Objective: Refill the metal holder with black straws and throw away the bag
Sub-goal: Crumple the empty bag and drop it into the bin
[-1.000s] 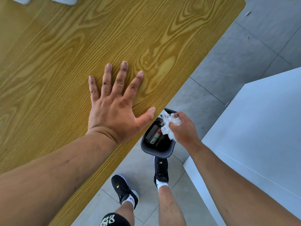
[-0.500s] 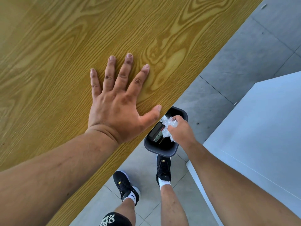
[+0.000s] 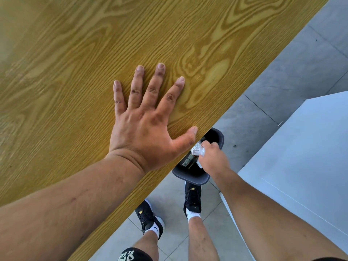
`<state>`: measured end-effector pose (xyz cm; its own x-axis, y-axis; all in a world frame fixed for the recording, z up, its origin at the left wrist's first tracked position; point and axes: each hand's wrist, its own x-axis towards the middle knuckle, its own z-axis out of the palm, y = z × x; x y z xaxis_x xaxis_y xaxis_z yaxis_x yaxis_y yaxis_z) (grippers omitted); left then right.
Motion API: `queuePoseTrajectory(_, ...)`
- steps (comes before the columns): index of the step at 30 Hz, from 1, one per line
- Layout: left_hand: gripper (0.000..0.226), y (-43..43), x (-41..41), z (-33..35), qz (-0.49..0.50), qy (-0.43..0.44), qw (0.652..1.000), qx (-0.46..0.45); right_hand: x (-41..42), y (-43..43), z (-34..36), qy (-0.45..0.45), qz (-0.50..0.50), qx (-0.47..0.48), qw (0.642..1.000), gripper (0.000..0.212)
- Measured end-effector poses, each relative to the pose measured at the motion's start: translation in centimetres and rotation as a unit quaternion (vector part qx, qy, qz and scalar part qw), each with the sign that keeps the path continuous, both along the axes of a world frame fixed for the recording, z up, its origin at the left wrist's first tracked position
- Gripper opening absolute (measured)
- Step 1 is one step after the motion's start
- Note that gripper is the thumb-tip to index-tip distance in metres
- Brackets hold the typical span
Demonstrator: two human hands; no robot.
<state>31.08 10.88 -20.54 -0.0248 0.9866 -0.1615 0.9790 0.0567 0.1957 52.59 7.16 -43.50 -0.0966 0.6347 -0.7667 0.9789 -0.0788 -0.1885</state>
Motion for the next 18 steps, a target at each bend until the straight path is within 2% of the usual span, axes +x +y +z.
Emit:
queuePoseTrajectory(13, 0.099, -0.1, -0.1, 0.0, -0.002, 0.002, 1.0, 0.001, -1.1, 0.2, -0.8, -0.026, 0.108, -0.013, 0.994, 0.043)
queuePoseTrajectory(18, 0.1, -0.1, -0.1, 0.0, 0.0, 0.001, 1.0, -0.002, -0.8, 0.4, -0.8, -0.032, 0.113, -0.041, 0.992, 0.067)
